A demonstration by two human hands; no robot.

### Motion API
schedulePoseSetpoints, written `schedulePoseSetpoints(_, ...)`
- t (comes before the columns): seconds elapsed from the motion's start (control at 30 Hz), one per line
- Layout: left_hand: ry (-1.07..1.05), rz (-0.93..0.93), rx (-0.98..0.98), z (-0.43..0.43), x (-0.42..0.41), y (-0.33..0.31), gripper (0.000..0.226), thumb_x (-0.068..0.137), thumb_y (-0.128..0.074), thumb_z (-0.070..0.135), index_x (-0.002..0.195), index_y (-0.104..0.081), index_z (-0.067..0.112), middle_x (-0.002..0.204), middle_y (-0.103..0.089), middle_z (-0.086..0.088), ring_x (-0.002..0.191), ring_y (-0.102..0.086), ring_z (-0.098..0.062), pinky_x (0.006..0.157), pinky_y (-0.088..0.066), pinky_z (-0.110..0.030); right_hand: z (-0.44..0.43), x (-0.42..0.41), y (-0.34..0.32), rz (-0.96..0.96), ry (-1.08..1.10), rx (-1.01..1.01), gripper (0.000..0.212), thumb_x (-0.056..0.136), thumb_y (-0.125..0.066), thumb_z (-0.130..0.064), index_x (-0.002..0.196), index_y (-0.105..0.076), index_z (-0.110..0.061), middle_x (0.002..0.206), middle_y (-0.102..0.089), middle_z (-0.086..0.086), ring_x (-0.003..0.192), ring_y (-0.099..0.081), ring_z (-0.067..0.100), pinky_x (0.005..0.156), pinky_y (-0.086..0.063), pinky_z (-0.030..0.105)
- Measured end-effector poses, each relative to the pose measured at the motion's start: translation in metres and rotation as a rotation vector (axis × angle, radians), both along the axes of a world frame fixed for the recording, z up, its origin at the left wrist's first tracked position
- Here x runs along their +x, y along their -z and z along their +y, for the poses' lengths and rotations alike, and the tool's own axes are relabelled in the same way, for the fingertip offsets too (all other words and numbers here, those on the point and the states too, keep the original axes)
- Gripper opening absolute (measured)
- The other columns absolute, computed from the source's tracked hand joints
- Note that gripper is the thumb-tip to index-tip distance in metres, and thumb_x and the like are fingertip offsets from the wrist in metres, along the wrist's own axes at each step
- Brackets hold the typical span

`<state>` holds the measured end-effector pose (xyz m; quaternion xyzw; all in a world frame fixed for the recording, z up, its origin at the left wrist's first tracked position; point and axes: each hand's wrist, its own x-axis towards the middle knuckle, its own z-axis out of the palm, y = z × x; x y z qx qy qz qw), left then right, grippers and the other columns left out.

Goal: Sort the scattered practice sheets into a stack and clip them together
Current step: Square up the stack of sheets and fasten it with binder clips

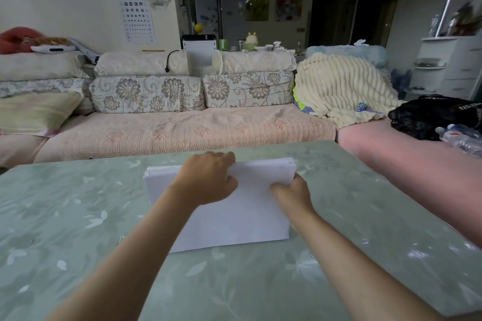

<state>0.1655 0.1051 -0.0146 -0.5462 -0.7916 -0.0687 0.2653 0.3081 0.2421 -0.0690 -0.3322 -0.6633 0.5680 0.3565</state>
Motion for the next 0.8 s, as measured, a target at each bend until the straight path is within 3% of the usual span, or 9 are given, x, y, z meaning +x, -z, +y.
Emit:
schedulePoseSetpoints(0.1, 0.078, 0.048, 0.037, -0.016, -0.011, 0.004, 0.03, 0.079, -0.044, 0.035, 0.101, -0.056, 0.019, 0.086, -0.066, 0.003, 0.079, -0.062, -0.025, 0.058, -0.039, -0.029, 0.001, 0.0, 0.0, -0.01, 0.021, -0.008, 0.026, 0.077, -0.051, 0.002, 0.084, -0.065, -0.019, 0.074, -0.064, -0.004, 0.066, -0.058, 0.016, 0.05, -0.042, 0.021)
schedulePoseSetpoints(0.17, 0.114, 0.075, 0.041, -0.018, -0.012, 0.006, 0.026, 0.078, -0.045, 0.031, 0.096, -0.057, 0.017, 0.079, -0.064, 0.003, 0.071, -0.061, -0.025, 0.053, -0.037, -0.028, -0.002, -0.002, 0.001, -0.002, 0.07, 0.007, 0.03, 0.074, -0.053, 0.0, 0.095, -0.062, -0.019, 0.087, -0.065, -0.002, 0.081, -0.062, 0.022, 0.06, -0.047, 0.026)
schedulePoseSetpoints(0.2, 0.117, 0.082, 0.04, -0.017, -0.012, 0.006, 0.023, 0.078, -0.046, 0.029, 0.094, -0.057, 0.016, 0.075, -0.063, 0.002, 0.068, -0.061, -0.025, 0.051, -0.035, -0.027, -0.003, -0.004, 0.0, 0.003, 0.151, 0.116, 0.038, 0.072, -0.055, 0.0, 0.106, -0.059, -0.016, 0.1, -0.062, 0.0, 0.095, -0.061, 0.025, 0.074, -0.05, 0.031)
schedulePoseSetpoints(0.27, 0.111, 0.083, 0.039, -0.015, -0.012, 0.006, 0.02, 0.078, -0.049, 0.027, 0.093, -0.056, 0.016, 0.073, -0.06, 0.002, 0.065, -0.059, -0.025, 0.051, -0.031, -0.026, -0.003, -0.007, -0.004, 0.019, 0.349, 0.585, 0.058, 0.067, -0.055, 0.002, 0.124, -0.052, -0.007, 0.12, -0.053, 0.009, 0.115, -0.049, 0.031, 0.101, -0.042, 0.04)
schedulePoseSetpoints(0.33, 0.106, 0.087, 0.048, -0.015, -0.014, 0.006, 0.021, 0.078, -0.05, 0.027, 0.094, -0.056, 0.016, 0.073, -0.06, 0.002, 0.065, -0.059, -0.025, 0.051, -0.031, -0.026, -0.008, -0.011, -0.019, 0.004, 0.325, 1.034, 0.063, 0.065, -0.05, -0.003, 0.127, -0.053, 0.0, 0.124, -0.052, 0.015, 0.118, -0.046, 0.033, 0.107, -0.036, 0.043)
schedulePoseSetpoints(0.4, 0.113, 0.102, 0.061, -0.016, -0.014, 0.007, 0.021, 0.076, -0.052, 0.028, 0.093, -0.056, 0.016, 0.072, -0.06, 0.003, 0.064, -0.059, -0.025, 0.049, -0.031, -0.027, -0.021, -0.02, -0.035, -0.126, 0.117, 1.285, 0.06, 0.069, -0.045, -0.013, 0.127, -0.057, -0.005, 0.116, -0.06, 0.01, 0.11, -0.052, 0.031, 0.101, -0.039, 0.042)
schedulePoseSetpoints(0.47, 0.127, 0.119, 0.069, -0.016, -0.012, 0.006, 0.018, 0.075, -0.054, 0.029, 0.088, -0.056, 0.016, 0.07, -0.06, 0.004, 0.061, -0.058, -0.024, 0.047, -0.029, -0.026, -0.032, -0.032, -0.037, -0.321, -0.019, 1.375, 0.05, 0.073, -0.041, -0.021, 0.118, -0.061, -0.011, 0.1, -0.065, 0.004, 0.096, -0.057, 0.028, 0.088, -0.042, 0.04)
schedulePoseSetpoints(0.6, 0.104, 0.147, 0.078, -0.027, -0.017, 0.005, 0.017, 0.075, -0.051, 0.032, 0.082, -0.057, 0.018, 0.066, -0.057, 0.005, 0.057, -0.057, -0.021, 0.046, -0.026, -0.023, -0.033, -0.047, -0.026, -0.415, 0.044, 1.446, 0.016, 0.076, -0.039, -0.023, 0.076, -0.053, -0.016, 0.071, -0.057, 0.0, 0.069, -0.054, 0.026, 0.064, -0.033, 0.035)
schedulePoseSetpoints(0.8, 0.087, 0.167, 0.093, -0.055, -0.037, 0.012, 0.018, 0.074, -0.045, 0.033, 0.079, -0.053, 0.017, 0.06, -0.051, 0.005, 0.052, -0.05, -0.021, 0.044, -0.026, -0.024, -0.04, -0.06, -0.028, -0.43, 0.107, 1.493, 0.006, 0.069, -0.05, -0.02, 0.072, -0.051, -0.015, 0.076, -0.054, 0.006, 0.073, -0.051, 0.03, 0.064, -0.036, 0.036)
